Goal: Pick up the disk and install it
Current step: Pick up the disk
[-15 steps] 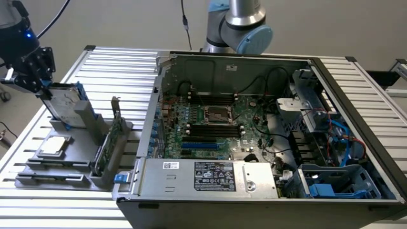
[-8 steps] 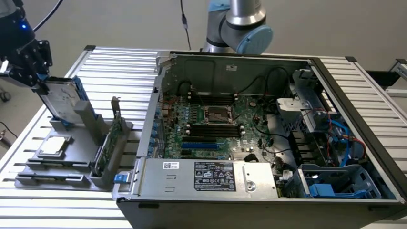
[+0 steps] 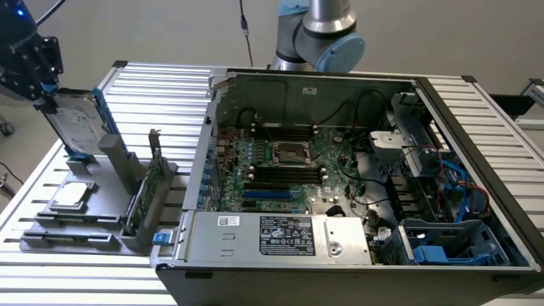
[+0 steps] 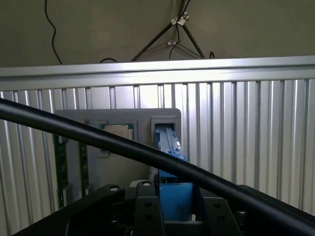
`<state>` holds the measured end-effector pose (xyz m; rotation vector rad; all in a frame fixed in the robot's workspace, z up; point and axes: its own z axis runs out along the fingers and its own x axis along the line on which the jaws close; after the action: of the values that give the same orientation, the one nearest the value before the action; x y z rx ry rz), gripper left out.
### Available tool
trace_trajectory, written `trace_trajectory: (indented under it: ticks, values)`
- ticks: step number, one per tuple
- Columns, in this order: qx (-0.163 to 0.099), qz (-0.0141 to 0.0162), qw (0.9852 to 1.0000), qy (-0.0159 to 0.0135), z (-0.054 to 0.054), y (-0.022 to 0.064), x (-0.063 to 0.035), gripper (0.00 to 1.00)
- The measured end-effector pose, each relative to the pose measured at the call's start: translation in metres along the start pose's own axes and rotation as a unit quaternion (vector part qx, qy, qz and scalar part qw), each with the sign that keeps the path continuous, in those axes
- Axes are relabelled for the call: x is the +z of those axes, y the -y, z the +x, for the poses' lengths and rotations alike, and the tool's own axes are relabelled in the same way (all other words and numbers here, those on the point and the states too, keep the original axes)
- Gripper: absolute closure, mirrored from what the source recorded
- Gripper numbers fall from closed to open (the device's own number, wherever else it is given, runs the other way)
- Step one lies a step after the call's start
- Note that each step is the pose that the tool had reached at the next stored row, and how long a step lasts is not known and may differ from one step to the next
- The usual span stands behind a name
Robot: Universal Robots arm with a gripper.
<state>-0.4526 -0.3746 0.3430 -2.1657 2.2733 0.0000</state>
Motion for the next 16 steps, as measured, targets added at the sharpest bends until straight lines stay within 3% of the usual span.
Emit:
trace_trajectory:
  ticks: [11, 16]
  values:
    - [0.0, 0.0, 1.0, 0.0002, 0.002, 0.0054, -0.0499, 0.67]
    - [0.0, -0.0001, 1.0, 0.0009, 0.004, 0.0144, -0.0709, 0.67]
